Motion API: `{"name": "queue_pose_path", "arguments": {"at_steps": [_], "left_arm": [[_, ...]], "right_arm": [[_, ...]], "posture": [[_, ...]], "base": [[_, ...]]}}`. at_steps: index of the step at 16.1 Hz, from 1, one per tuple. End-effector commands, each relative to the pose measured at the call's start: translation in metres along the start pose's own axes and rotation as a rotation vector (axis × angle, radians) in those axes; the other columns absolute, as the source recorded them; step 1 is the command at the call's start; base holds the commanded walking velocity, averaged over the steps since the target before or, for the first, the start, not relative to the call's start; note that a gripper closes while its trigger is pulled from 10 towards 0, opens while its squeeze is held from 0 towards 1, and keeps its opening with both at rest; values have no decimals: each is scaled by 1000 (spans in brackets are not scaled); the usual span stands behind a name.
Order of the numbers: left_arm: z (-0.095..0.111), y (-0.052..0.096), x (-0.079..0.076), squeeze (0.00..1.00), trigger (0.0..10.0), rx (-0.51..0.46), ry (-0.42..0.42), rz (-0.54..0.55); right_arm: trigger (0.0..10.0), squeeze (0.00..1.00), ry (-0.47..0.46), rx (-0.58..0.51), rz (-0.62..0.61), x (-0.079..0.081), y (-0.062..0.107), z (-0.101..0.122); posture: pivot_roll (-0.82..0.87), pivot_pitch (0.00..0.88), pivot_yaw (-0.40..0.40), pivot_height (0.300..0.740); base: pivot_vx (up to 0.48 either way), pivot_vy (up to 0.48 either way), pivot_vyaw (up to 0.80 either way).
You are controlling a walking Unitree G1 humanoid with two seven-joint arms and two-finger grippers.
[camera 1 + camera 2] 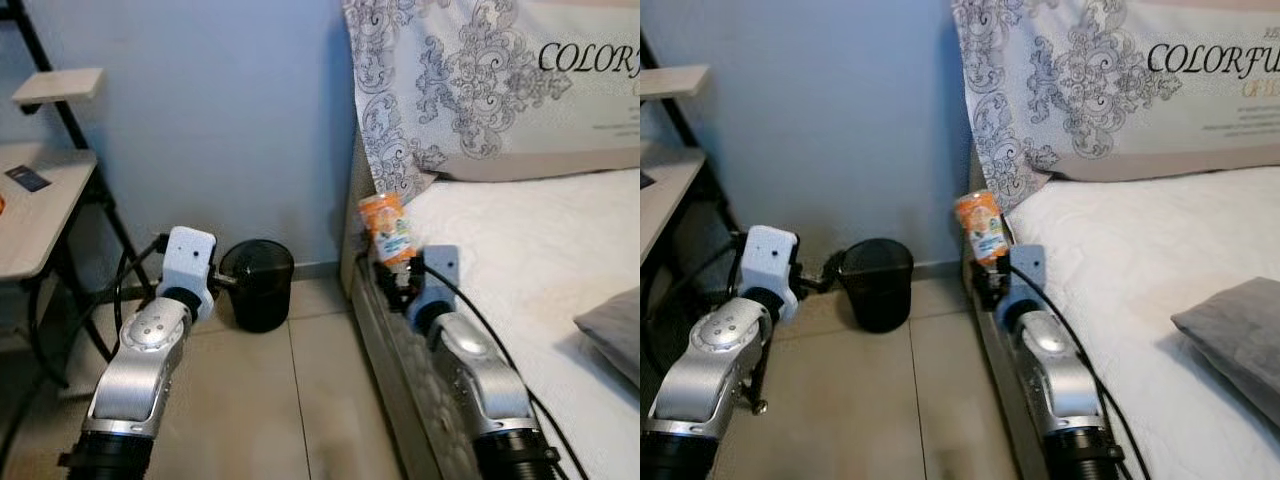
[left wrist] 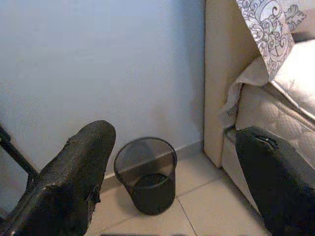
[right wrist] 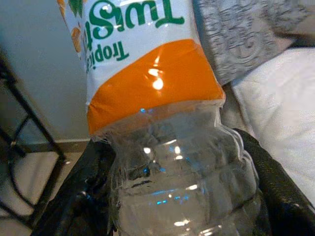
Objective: Clean up the room
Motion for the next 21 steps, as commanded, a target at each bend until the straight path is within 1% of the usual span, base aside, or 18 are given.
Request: {"name": "queue_pose_path", "arguments": {"at_steps": [1, 3, 4, 6, 7, 8, 10, 21], "left_arm": [[6, -2, -7, 110, 10000, -20, -7, -19], [6, -2, -7, 110, 10000, -20, -6, -20], [6, -2, -7, 110, 10000, -21, -6, -22], [6, -2, -7, 114, 10000, -22, -6, -23], [6, -1, -7, 110, 10000, -22, -7, -24], [6, -1, -6, 106, 10000, -23, -9, -23], [6, -1, -6, 114, 10000, -23, -11, -24], [7, -2, -6, 110, 10000, -24, -17, -37]], "right_arm": [[10000, 0, 4, -32, -17, -6, 1, 10], [10000, 0, 9, -20, -22, -7, 1, 7], [10000, 0, 29, -14, -15, -7, 1, 6], [10000, 0, 22, -10, -12, -6, 2, 5], [10000, 0, 15, -16, -32, -8, 2, 5], [10000, 0, 28, -20, -54, -10, 1, 5], [10000, 0, 6, -26, -76, -14, 1, 5], [10000, 0, 6, -29, -80, -13, -1, 5]], "posture": [[-33, 0, 8, 740], [-31, 0, 6, 740], [-31, 0, 6, 740], [-29, 0, 6, 740], [-29, 0, 6, 740], [-26, 0, 7, 740], [-27, 0, 9, 740], [-24, 0, 17, 740]], "base": [[337, 0, 0], [336, 0, 0], [337, 0, 0], [336, 0, 797], [334, 0, 800], [334, 0, 712], [334, 0, 0], [335, 0, 0]]}}
Point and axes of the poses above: a point about 5 cm out from each wrist's last joint towards the gripper, its own y axis pointing back from the gripper into the wrist, its own z axis along the axis of the wrist's last joint, x = y × z, the point moved 3 cm from there along -y, pointing out of the wrist towards the gripper, and after that the axes turned 15 degrees about -y, right-handed, at the moved point
